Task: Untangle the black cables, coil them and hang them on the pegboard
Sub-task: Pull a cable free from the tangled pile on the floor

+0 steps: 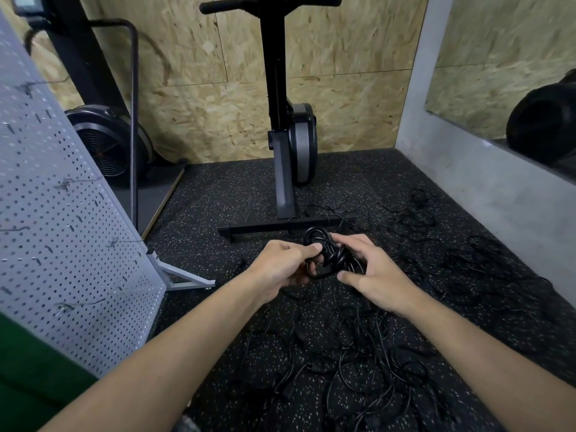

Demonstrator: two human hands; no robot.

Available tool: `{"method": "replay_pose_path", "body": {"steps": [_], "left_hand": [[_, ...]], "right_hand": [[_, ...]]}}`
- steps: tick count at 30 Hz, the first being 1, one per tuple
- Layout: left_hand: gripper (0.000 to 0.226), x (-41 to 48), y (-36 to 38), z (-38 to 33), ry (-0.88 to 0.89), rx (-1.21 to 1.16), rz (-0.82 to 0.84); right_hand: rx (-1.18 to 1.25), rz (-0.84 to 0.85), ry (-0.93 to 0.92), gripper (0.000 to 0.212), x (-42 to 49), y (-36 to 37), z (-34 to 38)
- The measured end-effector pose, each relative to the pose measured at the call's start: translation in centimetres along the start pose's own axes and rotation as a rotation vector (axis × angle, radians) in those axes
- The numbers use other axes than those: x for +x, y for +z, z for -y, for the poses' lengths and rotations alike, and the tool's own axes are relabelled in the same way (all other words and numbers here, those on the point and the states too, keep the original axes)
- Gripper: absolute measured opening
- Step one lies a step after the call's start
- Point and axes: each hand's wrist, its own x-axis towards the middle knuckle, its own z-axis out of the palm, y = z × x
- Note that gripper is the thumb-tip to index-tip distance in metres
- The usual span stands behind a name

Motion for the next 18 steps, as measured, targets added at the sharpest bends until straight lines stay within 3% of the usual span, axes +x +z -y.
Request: {"method": "replay_pose_path", "body": {"steps": [7, 18], "left_hand": [[0.026, 0.2, -0.4, 1.0, 0.040, 0.173, 0.026], [0.023, 0.2, -0.7, 1.0, 0.002, 0.181, 0.073]], "right_hand": [[0.117, 0.089, 0.192, 0.077, 0.4, 0.1, -1.0], [0.327, 0.122, 0.194, 0.073, 0.4, 0.0, -1.2]]}}
